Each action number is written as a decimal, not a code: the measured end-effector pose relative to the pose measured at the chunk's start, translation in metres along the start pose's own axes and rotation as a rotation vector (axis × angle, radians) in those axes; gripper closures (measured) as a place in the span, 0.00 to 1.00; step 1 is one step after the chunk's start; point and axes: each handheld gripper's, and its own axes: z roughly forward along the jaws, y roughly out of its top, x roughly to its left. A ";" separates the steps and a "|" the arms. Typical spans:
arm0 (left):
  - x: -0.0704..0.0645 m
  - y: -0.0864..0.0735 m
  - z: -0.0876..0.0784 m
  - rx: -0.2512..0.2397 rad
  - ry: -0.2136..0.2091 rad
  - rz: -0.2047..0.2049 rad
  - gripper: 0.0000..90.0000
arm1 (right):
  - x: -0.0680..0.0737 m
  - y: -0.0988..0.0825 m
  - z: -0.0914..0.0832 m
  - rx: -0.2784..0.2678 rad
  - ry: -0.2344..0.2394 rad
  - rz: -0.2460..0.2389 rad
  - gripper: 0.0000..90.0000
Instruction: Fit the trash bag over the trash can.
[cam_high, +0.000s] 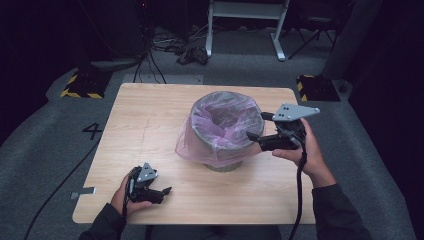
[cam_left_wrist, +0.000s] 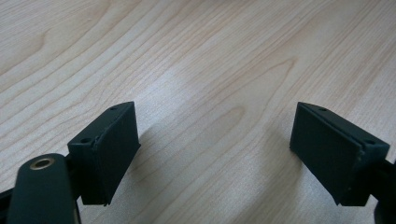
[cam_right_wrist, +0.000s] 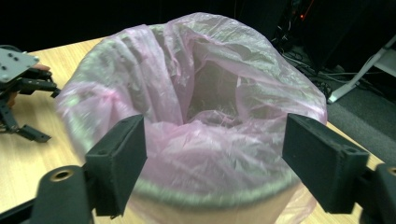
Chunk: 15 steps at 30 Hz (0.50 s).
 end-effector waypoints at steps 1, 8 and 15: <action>0.000 0.000 0.000 0.000 0.000 0.000 0.17 | 0.001 -0.002 -0.003 0.000 -0.001 -0.002 0.23; 0.000 0.000 0.000 0.000 0.000 0.000 0.17 | 0.006 -0.020 -0.020 -0.013 0.000 -0.013 0.22; 0.000 0.000 0.000 0.001 0.000 0.000 0.17 | 0.008 -0.041 -0.027 0.025 -0.025 -0.025 0.21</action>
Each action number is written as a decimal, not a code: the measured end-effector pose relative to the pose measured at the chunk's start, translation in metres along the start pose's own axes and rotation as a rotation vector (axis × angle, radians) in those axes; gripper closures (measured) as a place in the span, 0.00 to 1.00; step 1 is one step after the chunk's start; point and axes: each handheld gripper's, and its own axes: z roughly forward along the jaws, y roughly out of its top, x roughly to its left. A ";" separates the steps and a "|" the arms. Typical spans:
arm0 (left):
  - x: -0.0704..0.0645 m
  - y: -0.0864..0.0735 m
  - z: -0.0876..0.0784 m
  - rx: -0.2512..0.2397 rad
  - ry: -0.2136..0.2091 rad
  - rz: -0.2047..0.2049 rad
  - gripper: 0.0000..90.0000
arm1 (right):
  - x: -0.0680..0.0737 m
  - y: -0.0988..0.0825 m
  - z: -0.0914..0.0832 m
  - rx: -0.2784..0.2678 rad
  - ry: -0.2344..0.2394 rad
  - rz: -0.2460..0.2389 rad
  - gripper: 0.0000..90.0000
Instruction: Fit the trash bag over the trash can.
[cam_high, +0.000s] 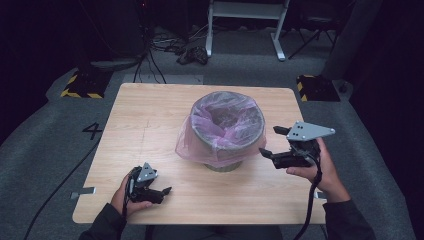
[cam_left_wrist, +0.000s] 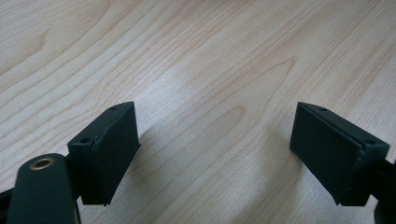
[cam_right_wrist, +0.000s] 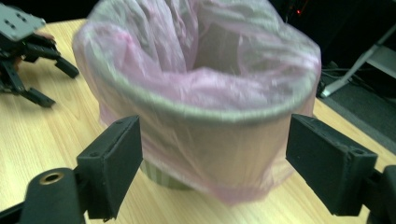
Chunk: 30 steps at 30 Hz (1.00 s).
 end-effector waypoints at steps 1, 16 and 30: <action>0.000 0.000 0.000 0.001 0.000 0.000 0.17 | 0.001 -0.003 0.000 0.007 -0.006 -0.003 0.20; 0.000 0.000 0.000 0.002 0.000 0.003 0.17 | 0.009 -0.056 0.011 0.083 0.003 0.012 0.18; 0.000 0.000 0.000 0.002 0.001 0.003 0.17 | 0.018 -0.117 0.038 0.191 -0.006 0.013 0.18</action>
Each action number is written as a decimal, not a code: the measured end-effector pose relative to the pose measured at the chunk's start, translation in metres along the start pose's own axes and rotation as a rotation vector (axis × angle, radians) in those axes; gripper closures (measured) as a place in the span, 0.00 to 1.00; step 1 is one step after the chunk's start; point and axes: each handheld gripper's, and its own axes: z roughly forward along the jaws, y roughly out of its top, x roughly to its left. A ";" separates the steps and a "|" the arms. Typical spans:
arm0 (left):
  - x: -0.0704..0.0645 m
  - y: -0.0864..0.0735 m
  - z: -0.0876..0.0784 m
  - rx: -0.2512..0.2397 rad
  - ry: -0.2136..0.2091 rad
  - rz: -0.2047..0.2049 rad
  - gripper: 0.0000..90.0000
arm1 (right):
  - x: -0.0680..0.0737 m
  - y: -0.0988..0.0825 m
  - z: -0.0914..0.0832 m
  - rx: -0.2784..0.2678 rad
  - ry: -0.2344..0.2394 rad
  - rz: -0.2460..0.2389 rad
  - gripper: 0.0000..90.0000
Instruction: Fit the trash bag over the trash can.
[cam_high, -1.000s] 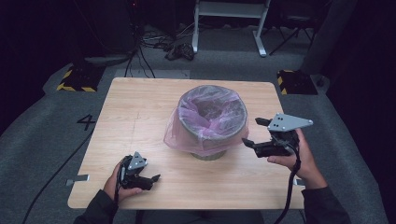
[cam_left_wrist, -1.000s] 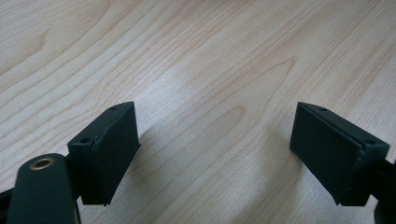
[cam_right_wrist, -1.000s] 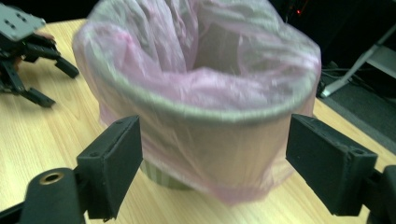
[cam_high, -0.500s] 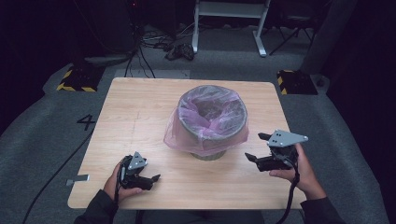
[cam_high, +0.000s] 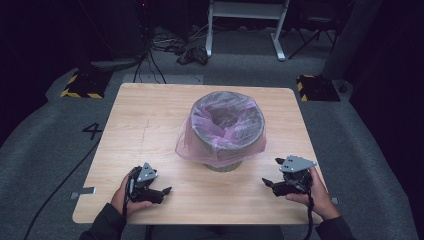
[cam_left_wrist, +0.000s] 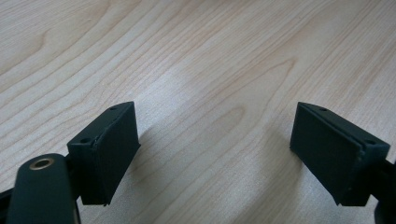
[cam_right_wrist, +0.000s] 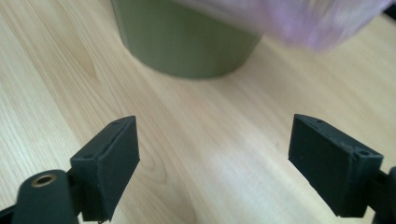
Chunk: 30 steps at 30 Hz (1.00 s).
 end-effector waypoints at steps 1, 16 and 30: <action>0.000 0.000 0.000 0.000 -0.001 0.000 0.17 | 0.000 -0.004 0.002 0.000 0.002 0.011 0.18; 0.000 0.000 0.000 -0.003 0.000 -0.001 0.17 | -0.013 -0.047 0.010 0.029 0.004 0.156 0.18; 0.000 0.000 0.000 0.000 -0.001 0.000 0.17 | -0.016 -0.073 0.010 0.047 -0.012 0.247 0.18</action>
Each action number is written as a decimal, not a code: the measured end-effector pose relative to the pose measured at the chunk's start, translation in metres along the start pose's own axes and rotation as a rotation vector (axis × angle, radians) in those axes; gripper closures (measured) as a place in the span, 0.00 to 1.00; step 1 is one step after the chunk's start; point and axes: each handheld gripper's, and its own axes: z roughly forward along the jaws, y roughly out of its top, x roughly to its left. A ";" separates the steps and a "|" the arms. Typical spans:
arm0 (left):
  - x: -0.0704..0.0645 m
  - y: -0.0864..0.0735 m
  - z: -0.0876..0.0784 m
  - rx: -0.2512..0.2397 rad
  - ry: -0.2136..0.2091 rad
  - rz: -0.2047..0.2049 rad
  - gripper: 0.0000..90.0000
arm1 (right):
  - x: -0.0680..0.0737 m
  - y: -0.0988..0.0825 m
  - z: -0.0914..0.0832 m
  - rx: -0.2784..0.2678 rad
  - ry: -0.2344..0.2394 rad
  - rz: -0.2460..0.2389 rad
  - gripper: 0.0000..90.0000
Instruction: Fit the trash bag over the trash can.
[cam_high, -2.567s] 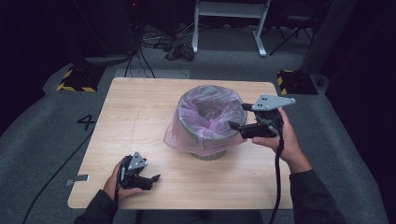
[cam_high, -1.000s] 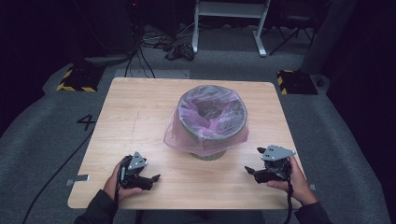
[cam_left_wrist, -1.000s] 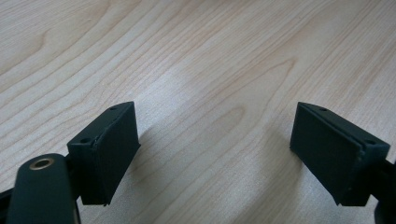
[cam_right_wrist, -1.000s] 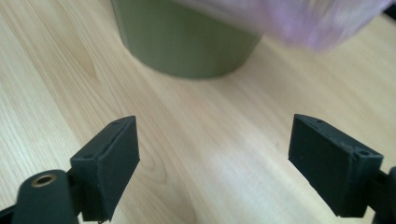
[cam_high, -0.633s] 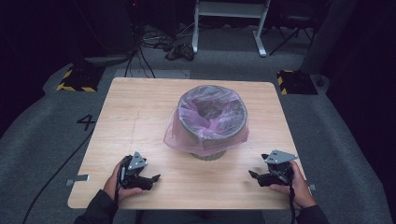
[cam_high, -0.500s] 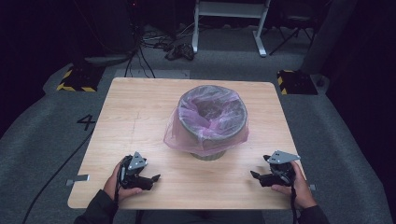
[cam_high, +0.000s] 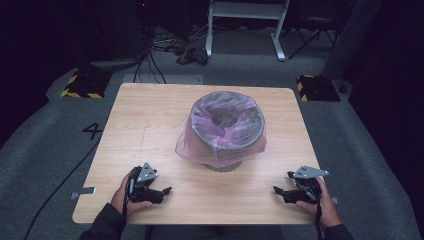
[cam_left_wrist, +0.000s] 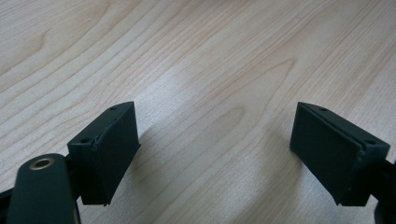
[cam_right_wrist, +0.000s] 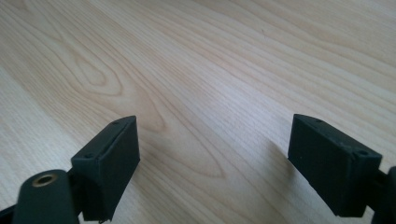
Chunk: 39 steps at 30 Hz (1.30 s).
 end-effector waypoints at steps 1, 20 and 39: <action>0.000 0.000 0.000 0.000 0.000 0.000 0.17 | 0.000 -0.001 0.000 0.001 -0.003 0.004 0.18; 0.000 0.000 0.001 -0.003 -0.004 0.004 0.17 | 0.002 -0.005 0.002 -0.026 -0.030 0.035 0.14; 0.000 0.001 0.001 -0.002 -0.006 0.005 0.17 | 0.002 -0.004 0.002 -0.024 -0.029 0.035 0.14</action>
